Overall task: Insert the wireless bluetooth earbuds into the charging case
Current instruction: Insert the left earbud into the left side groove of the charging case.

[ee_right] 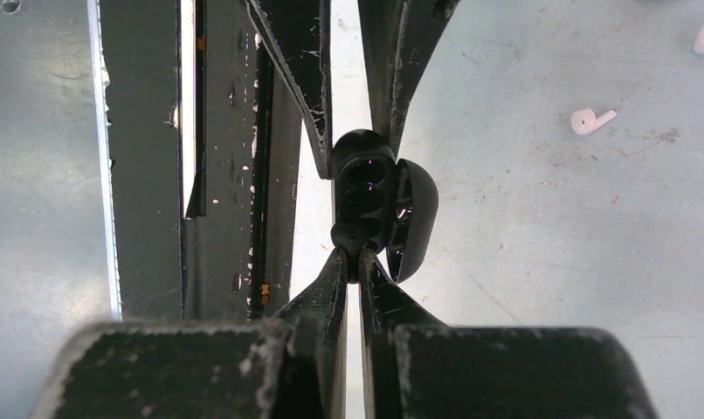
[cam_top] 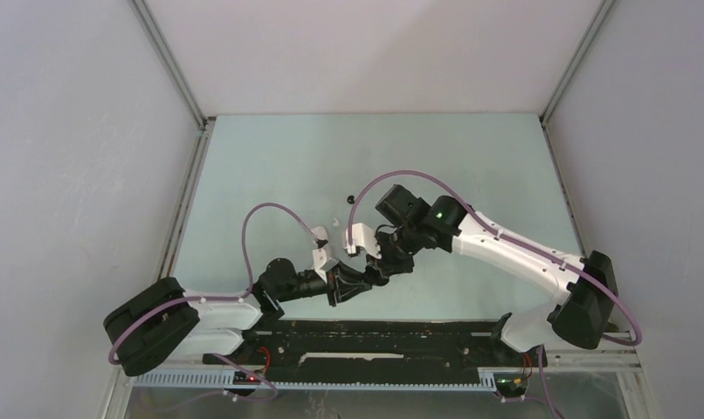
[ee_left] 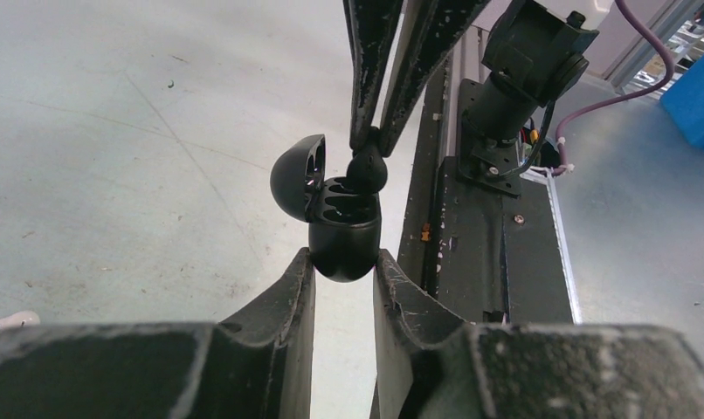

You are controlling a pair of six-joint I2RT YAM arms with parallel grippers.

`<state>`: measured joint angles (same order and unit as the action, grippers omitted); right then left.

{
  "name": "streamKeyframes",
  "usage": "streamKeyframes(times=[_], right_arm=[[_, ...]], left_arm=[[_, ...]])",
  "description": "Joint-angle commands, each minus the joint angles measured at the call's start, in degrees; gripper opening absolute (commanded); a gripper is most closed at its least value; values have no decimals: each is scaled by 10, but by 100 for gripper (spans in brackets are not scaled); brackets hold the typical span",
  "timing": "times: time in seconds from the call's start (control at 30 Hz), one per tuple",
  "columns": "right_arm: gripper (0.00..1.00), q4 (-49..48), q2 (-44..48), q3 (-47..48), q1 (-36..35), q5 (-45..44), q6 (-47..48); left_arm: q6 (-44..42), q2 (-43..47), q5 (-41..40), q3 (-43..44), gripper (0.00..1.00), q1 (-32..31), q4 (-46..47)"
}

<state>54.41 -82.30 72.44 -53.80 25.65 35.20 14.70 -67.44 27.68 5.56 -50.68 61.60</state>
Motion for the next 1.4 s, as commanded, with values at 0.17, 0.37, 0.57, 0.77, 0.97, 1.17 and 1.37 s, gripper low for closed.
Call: streamKeyframes(times=[0.17, 0.37, 0.57, 0.77, 0.97, 1.17, 1.37], right_arm=[[2, -15, 41, 2, 44, 52, -20], [2, -15, 44, 2, 65, 109, -22], [3, 0, 46, 2, 61, 135, -9], [3, -8, 47, -6, 60, 130, -10], [4, -11, 47, -6, 60, 129, -13], [4, -11, 52, -6, 66, 145, -17], [5, -19, 50, -6, 68, 143, -30]], left_arm=[[-6, 14, 11, -5, 0, -5, 59], [15, 3, 14, -13, 0, -5, 99], [34, -9, 23, -15, 0, 2, 129], [38, -6, 24, -16, 0, 4, 133], [41, 2, 23, -20, 0, 7, 135], [42, 15, 11, -27, 0, 13, 136], [42, 22, 5, -30, 0, 15, 137]])
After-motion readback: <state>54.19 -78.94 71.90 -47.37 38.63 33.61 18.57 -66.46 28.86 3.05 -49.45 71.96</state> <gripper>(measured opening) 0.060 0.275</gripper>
